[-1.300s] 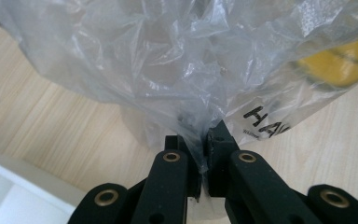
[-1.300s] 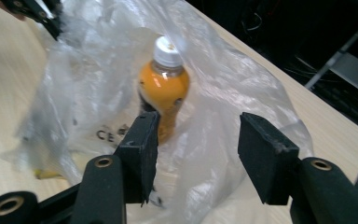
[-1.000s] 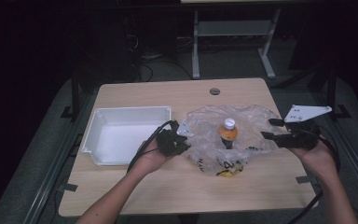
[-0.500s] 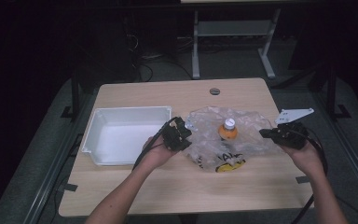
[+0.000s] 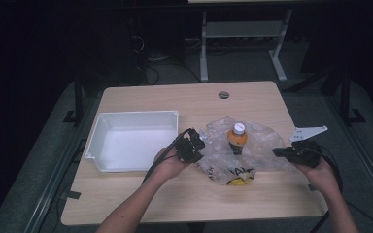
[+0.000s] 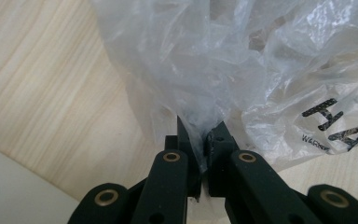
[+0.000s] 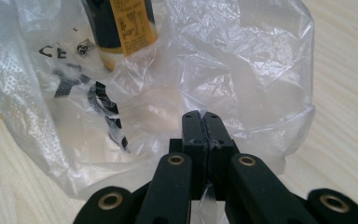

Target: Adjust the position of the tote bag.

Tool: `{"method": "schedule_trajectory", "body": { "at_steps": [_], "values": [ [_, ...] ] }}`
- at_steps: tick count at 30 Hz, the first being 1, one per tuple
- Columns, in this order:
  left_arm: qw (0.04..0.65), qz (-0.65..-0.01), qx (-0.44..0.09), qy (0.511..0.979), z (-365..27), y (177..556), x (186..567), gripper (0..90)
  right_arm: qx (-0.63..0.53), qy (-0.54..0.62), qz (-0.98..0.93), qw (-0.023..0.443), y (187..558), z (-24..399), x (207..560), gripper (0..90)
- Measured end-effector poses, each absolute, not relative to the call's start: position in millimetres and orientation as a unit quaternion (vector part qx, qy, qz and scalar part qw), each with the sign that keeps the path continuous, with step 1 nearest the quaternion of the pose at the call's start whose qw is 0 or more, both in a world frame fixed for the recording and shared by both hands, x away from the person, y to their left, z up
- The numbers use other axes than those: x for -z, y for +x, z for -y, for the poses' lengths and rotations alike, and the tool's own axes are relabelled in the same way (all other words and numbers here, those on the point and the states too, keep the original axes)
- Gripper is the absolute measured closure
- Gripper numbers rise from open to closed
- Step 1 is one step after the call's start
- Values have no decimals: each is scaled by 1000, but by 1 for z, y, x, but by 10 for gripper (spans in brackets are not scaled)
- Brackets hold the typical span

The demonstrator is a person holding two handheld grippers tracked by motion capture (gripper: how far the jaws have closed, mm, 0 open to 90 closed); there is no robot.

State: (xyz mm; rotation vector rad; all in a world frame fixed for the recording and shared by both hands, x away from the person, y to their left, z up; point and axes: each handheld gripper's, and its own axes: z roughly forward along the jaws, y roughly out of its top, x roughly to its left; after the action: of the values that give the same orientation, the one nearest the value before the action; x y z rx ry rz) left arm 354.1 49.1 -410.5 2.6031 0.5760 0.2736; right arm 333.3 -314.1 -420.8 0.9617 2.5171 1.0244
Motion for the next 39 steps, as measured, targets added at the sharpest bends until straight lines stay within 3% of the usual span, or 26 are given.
{"method": "schedule_trajectory", "body": {
  "at_steps": [39],
  "values": [
    [233,-208,-89,946,-48,342,427,879,-383,361,-841,124,321,333,441,890]
  ]
}}
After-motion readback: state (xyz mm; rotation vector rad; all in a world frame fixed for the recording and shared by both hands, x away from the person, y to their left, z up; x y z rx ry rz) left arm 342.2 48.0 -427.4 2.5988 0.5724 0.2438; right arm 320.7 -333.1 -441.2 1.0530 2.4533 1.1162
